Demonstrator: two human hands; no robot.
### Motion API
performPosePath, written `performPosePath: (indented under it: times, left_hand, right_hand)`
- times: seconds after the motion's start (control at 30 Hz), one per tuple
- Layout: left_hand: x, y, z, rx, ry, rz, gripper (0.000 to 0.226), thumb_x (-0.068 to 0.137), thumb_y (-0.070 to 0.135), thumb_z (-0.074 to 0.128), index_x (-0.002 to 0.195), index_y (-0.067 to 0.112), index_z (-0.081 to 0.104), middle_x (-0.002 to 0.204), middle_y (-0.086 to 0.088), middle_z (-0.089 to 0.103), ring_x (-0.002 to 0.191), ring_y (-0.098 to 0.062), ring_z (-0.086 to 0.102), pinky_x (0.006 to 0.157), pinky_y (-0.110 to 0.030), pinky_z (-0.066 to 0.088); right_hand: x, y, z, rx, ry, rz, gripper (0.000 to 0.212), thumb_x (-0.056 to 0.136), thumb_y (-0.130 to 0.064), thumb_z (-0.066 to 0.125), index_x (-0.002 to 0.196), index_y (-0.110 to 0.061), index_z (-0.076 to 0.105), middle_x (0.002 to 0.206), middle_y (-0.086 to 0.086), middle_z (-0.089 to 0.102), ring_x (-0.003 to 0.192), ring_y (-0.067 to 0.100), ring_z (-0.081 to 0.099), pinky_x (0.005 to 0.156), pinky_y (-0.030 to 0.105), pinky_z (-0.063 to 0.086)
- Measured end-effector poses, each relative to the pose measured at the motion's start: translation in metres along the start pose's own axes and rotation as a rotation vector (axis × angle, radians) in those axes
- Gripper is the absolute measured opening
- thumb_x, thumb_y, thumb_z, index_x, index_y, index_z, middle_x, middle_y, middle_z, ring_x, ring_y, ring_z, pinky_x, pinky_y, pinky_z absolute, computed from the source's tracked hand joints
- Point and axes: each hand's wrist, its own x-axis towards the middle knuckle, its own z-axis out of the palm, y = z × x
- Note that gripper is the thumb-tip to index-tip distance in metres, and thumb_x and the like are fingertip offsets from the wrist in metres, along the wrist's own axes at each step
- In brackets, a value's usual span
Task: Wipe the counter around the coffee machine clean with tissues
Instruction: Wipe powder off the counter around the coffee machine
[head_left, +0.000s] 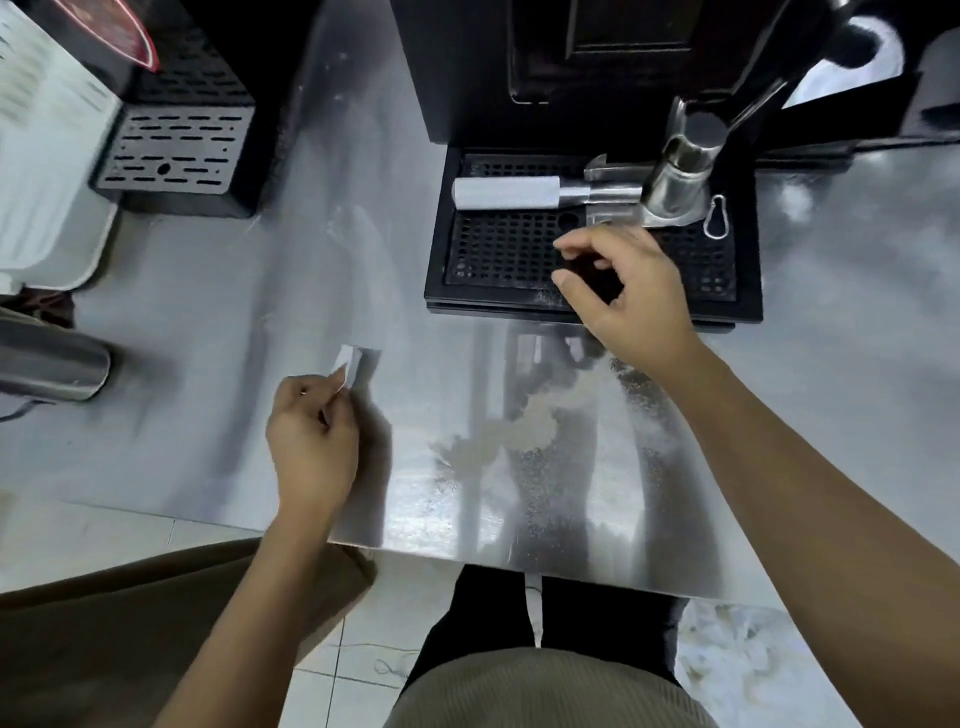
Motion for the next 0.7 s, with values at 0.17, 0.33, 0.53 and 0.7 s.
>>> performPosePath:
  times: [0.17, 0.33, 0.53, 0.7]
  left_hand:
    - [-0.040, 0.023, 0.025, 0.004, 0.030, 0.098, 0.034, 0.090, -0.007, 0.052, 0.115, 0.009, 0.069, 0.096, -0.005, 0.055, 0.078, -0.001, 0.050, 0.074, 0.001, 0.035]
    - [-0.086, 0.069, 0.057, -0.090, -0.099, 0.209, 0.037, 0.087, -0.005, 0.051, 0.116, 0.009, 0.068, 0.095, 0.000, 0.053, 0.076, -0.003, 0.052, 0.072, -0.003, 0.038]
    - [-0.055, 0.040, 0.022, -0.080, 0.032, -0.018, 0.026, 0.088, -0.004, 0.057, 0.105, 0.008, 0.072, 0.092, 0.004, 0.056, 0.082, -0.005, 0.059, 0.067, -0.005, 0.037]
    - [-0.058, 0.023, 0.016, 0.013, 0.079, -0.057, 0.028, 0.090, -0.007, 0.052, 0.111, 0.003, 0.069, 0.097, -0.001, 0.051, 0.079, 0.005, 0.051, 0.075, 0.003, 0.034]
  right_hand:
    - [-0.005, -0.001, -0.005, -0.193, -0.212, -0.101, 0.033, 0.092, -0.032, 0.062, 0.124, -0.022, 0.062, 0.126, -0.007, 0.060, 0.134, 0.015, 0.038, 0.107, 0.034, 0.023]
    - [-0.026, 0.010, -0.024, -0.497, -0.249, -0.008, 0.045, 0.102, -0.047, 0.037, 0.143, -0.030, 0.044, 0.153, -0.007, 0.038, 0.147, 0.018, 0.020, 0.116, 0.055, 0.002]
    - [-0.033, 0.012, -0.027, -0.780, -0.373, 0.021, 0.052, 0.102, -0.050, 0.013, 0.153, -0.040, 0.017, 0.161, -0.011, 0.018, 0.150, 0.023, 0.014, 0.113, 0.061, 0.003]
    - [-0.032, 0.014, -0.027, -0.762, -0.364, 0.010, 0.052, 0.102, -0.051, 0.014, 0.152, -0.039, 0.018, 0.161, -0.011, 0.019, 0.149, 0.023, 0.015, 0.113, 0.061, 0.009]
